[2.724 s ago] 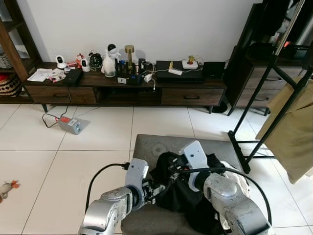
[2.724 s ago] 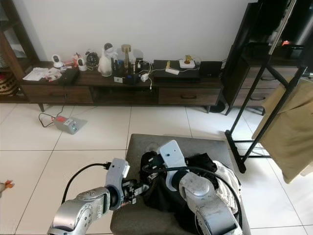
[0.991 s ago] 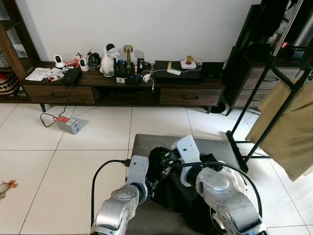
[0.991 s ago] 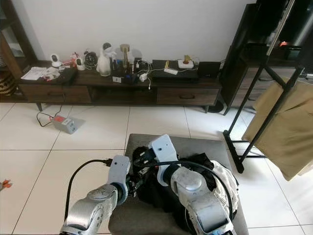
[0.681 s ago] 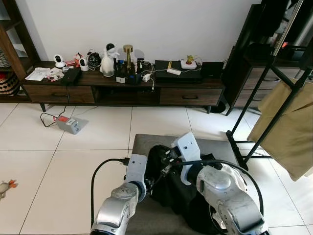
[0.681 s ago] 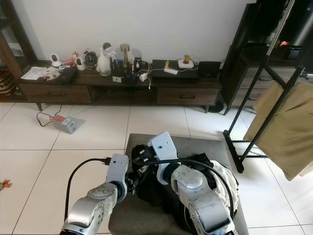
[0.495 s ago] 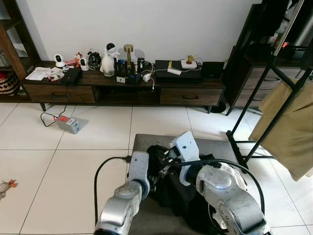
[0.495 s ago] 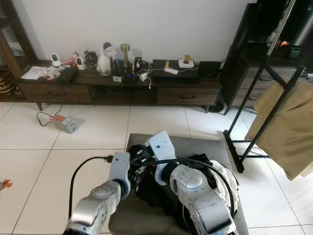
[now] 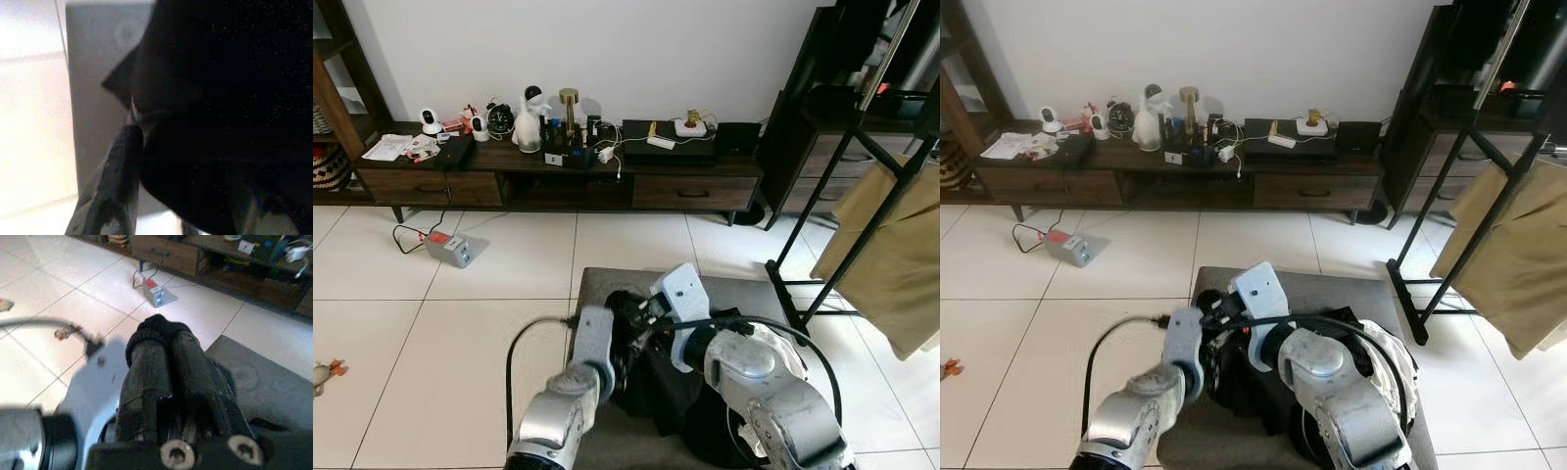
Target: Hang hanger
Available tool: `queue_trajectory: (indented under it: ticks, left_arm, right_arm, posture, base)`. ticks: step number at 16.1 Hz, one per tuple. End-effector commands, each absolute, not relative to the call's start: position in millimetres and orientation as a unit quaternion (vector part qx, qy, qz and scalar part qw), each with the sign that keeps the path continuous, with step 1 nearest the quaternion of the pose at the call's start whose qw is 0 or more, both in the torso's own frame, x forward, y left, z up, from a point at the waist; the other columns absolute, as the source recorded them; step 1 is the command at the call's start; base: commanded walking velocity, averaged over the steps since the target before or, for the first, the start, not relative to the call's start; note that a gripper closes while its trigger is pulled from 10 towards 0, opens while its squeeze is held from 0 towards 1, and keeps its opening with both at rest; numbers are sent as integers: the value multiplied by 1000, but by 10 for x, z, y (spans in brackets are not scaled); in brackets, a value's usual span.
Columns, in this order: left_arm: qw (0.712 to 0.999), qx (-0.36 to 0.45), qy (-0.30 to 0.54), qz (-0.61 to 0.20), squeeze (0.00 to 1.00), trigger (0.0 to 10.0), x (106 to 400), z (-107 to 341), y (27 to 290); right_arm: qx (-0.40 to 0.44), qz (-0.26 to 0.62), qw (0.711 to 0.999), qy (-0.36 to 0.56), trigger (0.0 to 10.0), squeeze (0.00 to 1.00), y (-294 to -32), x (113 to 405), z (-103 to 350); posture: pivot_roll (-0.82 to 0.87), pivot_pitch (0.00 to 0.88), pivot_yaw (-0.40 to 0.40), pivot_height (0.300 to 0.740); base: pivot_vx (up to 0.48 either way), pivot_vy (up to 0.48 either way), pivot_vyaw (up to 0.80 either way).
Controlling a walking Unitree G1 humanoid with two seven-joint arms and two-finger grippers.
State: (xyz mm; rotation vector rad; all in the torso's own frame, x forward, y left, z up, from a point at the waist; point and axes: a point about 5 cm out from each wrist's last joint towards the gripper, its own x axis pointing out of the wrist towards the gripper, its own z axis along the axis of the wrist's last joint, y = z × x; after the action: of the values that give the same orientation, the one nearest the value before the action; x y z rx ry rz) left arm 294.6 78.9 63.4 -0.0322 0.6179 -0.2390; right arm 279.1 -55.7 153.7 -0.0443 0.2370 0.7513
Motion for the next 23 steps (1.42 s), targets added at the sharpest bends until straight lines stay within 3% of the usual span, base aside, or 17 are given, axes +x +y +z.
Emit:
queue_trajectory:
  ticks: [1,2,18,20,23]
  left_arm:
    - [942,-16,319,-108,0,2275,2929,588,808]
    - [940,-14,322,-109,0,0,2928,577,813]
    - [939,-12,327,-109,0,0,2928,572,816]
    - [964,-47,256,-60,0,0,3049,812,1026]
    - [964,-50,256,-58,0,0,3048,818,1052]
  right_arm:
    - [-14,360,929,88,10000,0,-574,2820,1674]
    - [-10,359,929,85,10000,0,-575,2824,1689]
    - [-7,358,930,84,10000,0,-575,2828,1701]
    - [-69,262,945,185,10000,0,-1051,2818,1200]
    - [-71,260,944,192,10000,0,-1055,2805,1152]
  posture:
    - [57,109,-87,740]
    - [57,107,-87,740]
    - [55,108,-87,740]
    - [54,91,-63,740]
    - [56,85,-60,740]
  base:
    - [0,0,0]
    - [0,0,0]
    - [0,0,0]
    - [0,0,0]
    - [0,0,0]
